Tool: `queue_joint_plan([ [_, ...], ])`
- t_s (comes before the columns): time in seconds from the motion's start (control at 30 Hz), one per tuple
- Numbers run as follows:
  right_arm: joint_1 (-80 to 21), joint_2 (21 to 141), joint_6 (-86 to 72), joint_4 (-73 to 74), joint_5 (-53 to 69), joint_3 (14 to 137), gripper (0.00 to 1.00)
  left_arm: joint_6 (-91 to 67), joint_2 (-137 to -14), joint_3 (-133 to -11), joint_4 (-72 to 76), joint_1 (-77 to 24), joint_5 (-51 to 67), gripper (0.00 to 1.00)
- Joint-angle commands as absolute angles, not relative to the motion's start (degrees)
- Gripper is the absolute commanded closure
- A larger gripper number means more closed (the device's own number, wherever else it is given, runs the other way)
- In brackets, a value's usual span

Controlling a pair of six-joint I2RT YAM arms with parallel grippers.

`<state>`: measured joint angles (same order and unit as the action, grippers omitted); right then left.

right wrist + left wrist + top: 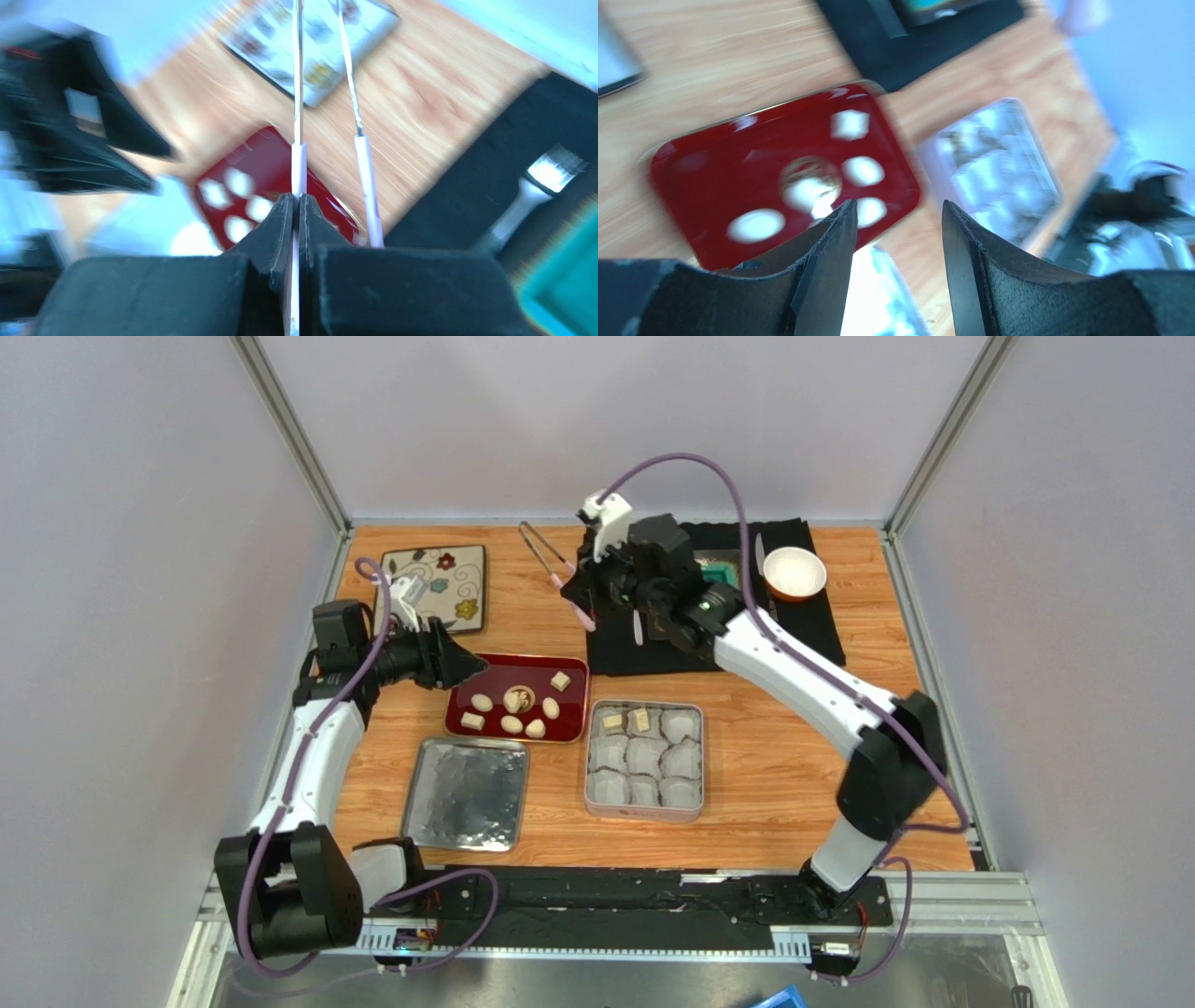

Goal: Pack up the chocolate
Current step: Pick up the clamp from the center of the board.

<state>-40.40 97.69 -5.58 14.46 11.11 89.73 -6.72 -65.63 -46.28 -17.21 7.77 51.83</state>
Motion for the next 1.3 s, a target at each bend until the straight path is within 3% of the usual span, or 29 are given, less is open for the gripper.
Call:
queue_joint_plan([
  [0.0, -39.90, 89.49, -29.58, -20.08, 23.19, 75.26, 1.00, -27.96, -62.14, -43.08, 2.77, 8.17, 76.35, 0.43],
  [0.1, -39.73, 90.25, -41.54, -34.07, 26.71, 70.32, 1.00, -37.14, -60.83, -42.28, 11.94, 8.17, 81.38, 0.43],
  [0.23, -39.81, 94.55, -56.14, -55.03, 29.88, 67.15, 1.00, -38.23, -57.14, -42.63, 13.97, 8.09, 84.54, 0.43],
  [0.47, -40.16, 102.12, -71.97, -75.83, 28.31, 65.57, 1.00, -29.11, -54.75, -46.58, 2.04, 8.09, 84.55, 0.44],
  [0.73, -41.66, 103.54, -74.27, -77.88, 28.74, 67.06, 1.00, -34.09, -55.55, -44.30, 10.18, 8.09, 79.37, 0.43],
  [0.83, -42.36, 103.62, -72.95, -75.94, 29.27, 67.59, 1.00, -42.52, -55.72, -42.54, 20.28, 8.09, 79.37, 0.42],
  [1.27, -43.24, 106.26, -72.33, -73.74, 30.85, 70.57, 1.00, -54.75, -56.07, -41.74, 35.33, 8.00, 82.00, 0.32],
])
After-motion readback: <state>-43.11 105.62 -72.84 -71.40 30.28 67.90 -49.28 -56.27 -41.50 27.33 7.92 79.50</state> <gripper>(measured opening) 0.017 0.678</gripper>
